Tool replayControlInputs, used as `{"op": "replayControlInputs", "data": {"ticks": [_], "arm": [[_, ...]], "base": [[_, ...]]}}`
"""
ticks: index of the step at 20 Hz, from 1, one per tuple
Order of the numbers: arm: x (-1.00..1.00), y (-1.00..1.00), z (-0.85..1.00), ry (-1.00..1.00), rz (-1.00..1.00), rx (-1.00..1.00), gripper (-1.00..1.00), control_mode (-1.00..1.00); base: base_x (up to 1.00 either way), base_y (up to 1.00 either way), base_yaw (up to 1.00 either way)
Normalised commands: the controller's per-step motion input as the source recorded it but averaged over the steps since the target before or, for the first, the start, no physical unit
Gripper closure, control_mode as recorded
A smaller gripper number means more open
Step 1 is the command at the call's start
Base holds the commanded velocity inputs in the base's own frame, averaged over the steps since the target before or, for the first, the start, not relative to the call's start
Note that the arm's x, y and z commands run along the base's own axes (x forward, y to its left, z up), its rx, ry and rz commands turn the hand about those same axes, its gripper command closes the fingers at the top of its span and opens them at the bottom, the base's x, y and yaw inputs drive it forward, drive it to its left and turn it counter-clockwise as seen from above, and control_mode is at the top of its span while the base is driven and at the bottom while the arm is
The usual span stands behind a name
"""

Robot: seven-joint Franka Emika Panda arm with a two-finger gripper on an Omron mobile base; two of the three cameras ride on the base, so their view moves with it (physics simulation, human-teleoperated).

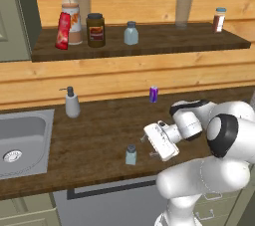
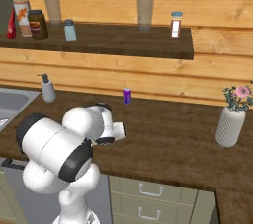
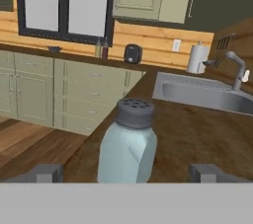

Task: Put the shaker and condiment bottle from the counter next to their counterparts in the cabinet.

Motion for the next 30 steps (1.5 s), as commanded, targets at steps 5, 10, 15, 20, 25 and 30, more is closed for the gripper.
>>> {"op": "replayControlInputs", "data": {"ticks": [5,10,15,20,25,30], "arm": [[-0.2,0.01,0.0,0.0,-0.01,0.0,-1.0,-1.0],[-0.54,0.05,-0.05,0.0,-0.04,0.0,-1.0,-1.0],[-0.1,0.2,-0.01,0.0,-0.04,0.0,-1.0,-1.0],[0.52,0.06,-0.05,0.02,0.0,0.0,-1.0,-1.0],[0.17,0.0,-0.08,0.0,0.01,-0.01,-1.0,-1.0],[0.0,0.04,-0.17,-0.01,0.0,0.0,-1.0,-1.0]], "base": [[0.0,0.0,0.0],[0.0,0.0,0.0],[0.0,0.0,0.0],[0.0,0.0,0.0],[0.0,0.0,0.0],[0.0,0.0,0.0]]}}
